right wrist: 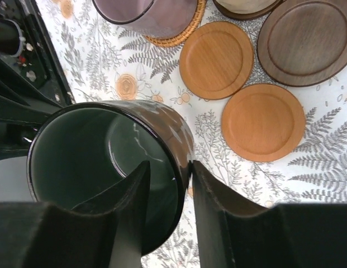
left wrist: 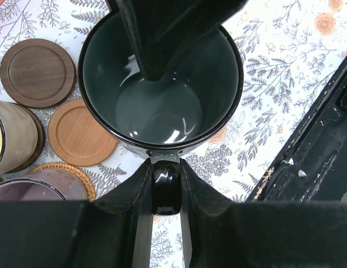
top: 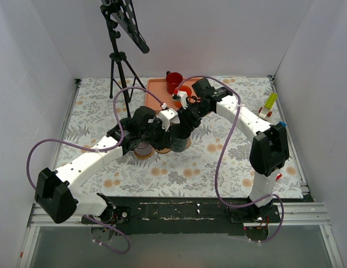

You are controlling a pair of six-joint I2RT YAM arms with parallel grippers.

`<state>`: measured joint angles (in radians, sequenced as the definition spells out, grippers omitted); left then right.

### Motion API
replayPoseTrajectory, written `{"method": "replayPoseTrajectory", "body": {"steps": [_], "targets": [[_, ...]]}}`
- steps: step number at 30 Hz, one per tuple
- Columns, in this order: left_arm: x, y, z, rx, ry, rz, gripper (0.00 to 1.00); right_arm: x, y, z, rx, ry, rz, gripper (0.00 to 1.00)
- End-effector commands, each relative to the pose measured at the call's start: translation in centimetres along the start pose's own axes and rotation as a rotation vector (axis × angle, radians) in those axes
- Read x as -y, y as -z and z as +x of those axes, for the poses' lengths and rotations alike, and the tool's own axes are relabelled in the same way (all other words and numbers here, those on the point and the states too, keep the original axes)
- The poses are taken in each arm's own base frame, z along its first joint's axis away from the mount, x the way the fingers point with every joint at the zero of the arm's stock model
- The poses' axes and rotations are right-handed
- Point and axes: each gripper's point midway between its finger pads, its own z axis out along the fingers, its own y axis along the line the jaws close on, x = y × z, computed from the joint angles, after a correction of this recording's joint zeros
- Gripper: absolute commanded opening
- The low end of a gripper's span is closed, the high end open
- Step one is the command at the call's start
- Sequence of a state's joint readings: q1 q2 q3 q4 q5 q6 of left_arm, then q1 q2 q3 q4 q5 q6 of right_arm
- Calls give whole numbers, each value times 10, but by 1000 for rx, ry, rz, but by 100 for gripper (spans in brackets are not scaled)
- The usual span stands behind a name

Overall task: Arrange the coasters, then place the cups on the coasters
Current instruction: Place the cup on the coaster.

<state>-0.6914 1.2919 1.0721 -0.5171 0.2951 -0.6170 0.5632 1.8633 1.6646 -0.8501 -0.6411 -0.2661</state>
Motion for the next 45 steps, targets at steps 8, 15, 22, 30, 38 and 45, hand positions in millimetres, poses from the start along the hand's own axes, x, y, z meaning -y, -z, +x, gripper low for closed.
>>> {"method": "replayPoseTrajectory", "body": {"steps": [8,15,22,30,38,45], "targets": [[-17,21,-48,194,88,-155,57,5,23,-20,67,-51,111,1],[-37,37,-58,288,182,-291,98,16,49,-38,247,-149,226,1],[-65,54,-64,314,399,-374,98,48,74,-34,330,-314,494,1],[-122,102,-66,425,642,-545,98,71,81,-36,496,-553,716,1],[-155,124,-58,450,763,-682,98,78,64,-51,492,-648,851,1],[-161,131,-56,455,737,-724,98,82,32,-62,474,-776,830,1]]}}
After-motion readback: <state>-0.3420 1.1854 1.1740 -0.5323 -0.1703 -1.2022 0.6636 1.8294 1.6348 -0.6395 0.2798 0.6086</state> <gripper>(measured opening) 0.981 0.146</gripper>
